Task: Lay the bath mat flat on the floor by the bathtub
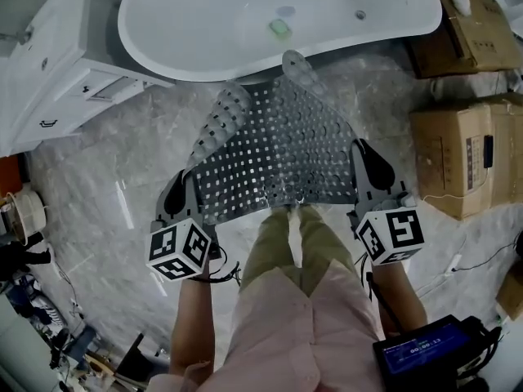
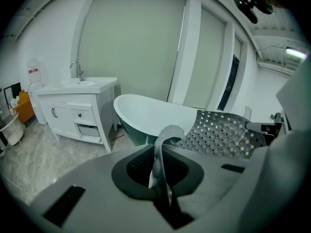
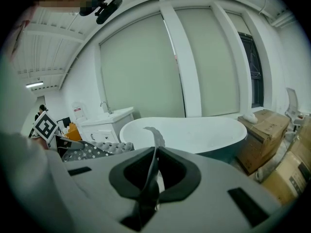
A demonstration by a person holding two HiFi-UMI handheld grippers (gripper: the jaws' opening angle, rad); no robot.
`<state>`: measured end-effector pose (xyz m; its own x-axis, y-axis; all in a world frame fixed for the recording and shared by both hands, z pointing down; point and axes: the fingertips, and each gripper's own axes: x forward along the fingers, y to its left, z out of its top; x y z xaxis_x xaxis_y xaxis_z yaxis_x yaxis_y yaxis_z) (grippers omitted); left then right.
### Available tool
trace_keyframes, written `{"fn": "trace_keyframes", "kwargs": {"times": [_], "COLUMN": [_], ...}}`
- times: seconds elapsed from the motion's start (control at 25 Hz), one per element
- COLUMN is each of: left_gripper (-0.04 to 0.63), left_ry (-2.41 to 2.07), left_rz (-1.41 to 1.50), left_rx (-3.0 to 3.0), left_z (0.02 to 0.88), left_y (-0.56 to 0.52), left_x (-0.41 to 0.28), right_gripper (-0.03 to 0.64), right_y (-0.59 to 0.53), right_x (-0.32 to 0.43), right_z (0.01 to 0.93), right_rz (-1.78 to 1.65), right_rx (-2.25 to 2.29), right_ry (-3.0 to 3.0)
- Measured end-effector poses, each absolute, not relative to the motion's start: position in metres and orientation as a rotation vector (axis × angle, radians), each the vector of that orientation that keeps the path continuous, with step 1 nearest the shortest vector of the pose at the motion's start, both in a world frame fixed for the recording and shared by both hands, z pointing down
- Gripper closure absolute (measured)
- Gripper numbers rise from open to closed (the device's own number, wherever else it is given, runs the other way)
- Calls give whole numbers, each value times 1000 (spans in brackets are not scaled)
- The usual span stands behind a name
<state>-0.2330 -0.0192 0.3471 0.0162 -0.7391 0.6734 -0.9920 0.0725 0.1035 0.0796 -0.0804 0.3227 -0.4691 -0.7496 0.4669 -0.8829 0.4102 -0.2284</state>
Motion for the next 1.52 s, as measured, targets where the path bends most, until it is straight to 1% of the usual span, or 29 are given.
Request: {"fn": "trace_keyframes", "kwargs": {"times": [0.32,1.0,1.36,1.52], "left_gripper": [558,558,558,558], "left_ry": [-1745,-1686,-1671,-1665], "left_rz": [587,624,621,608], "left_rx": [1718,1705,1706,1710], "left_z": [389,473,497,495], "left_y": [-12,-17,-14,-16], "left_x": [-220,-239,-236,-238], "right_gripper": [586,586,586,586], "right_y": [-70,-73,-68,-70], "right_x": [89,75,82,80], "right_z": [365,448,473,468], "right_rz": [675,697,697,689], "right_rx": [1405,1393,1413,1419], "right_ry": [-2356,-2284,-2258,-2252]}}
